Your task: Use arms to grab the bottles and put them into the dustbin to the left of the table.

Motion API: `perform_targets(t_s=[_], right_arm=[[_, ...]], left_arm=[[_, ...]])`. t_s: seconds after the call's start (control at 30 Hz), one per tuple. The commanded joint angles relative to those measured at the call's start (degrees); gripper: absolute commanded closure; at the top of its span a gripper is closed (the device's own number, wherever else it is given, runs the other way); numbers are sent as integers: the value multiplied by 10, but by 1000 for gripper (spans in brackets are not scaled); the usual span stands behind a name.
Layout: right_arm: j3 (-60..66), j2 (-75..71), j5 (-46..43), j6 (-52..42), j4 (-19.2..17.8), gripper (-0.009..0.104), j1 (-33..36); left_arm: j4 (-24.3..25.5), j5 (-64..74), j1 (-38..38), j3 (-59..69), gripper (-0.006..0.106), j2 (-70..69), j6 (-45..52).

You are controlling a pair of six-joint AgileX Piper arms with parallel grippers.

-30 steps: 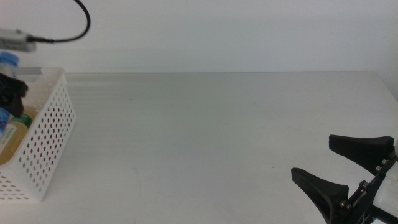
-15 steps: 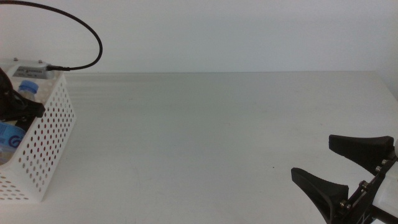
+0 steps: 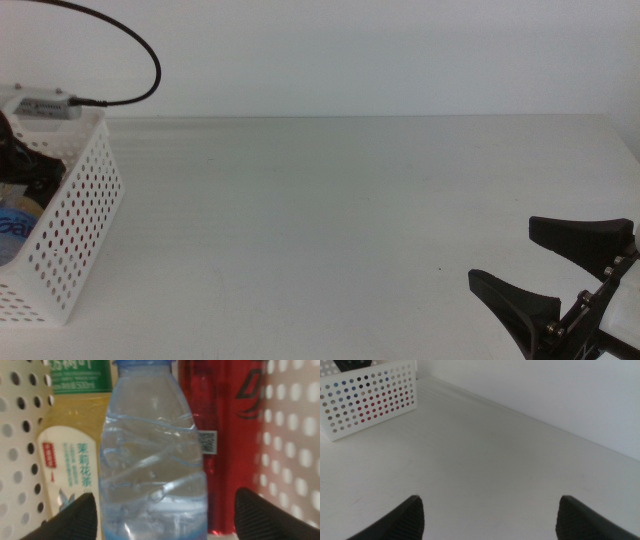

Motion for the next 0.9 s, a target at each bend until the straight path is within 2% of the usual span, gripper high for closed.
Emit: perform_targets(t_s=[0.0,0.13,0.37,0.43,0.6,0.87], right_arm=[[-15,-2,-39,-5,-3,19,-4],[-15,-2,-39,-5,-3,19,-4],[-15,-2,-39,-5,-3,19,-4],[-15,-2,-39,-5,-3,19,-4],[-15,-2,-39,-5,-3,19,-4],[-15,-2,-39,-5,-3,19,-4]], left_arm=[[-4,2,0,-19,10,-49,-13],[-6,9,-1,-19,10,-86,-34],[-96,19,-4,-19,12,-165,-57],[-106,18,-18,-16,12,-190,-58],[-101,-83,-97,37,12,-275,-60],[-52,-270,-207,181,12,-422,-83]])
